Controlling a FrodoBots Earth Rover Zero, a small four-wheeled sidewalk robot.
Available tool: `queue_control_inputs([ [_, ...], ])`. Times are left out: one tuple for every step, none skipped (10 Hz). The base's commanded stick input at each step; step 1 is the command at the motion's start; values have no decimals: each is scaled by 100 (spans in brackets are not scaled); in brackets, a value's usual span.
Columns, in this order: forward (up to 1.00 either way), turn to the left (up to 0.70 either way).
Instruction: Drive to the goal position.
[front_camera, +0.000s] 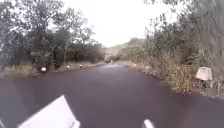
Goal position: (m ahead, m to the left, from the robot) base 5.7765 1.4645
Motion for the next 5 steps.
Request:
queue_control_inputs([
  [100,0],
  [100,0],
  [100,0],
  [100,0],
  [100,0],
])
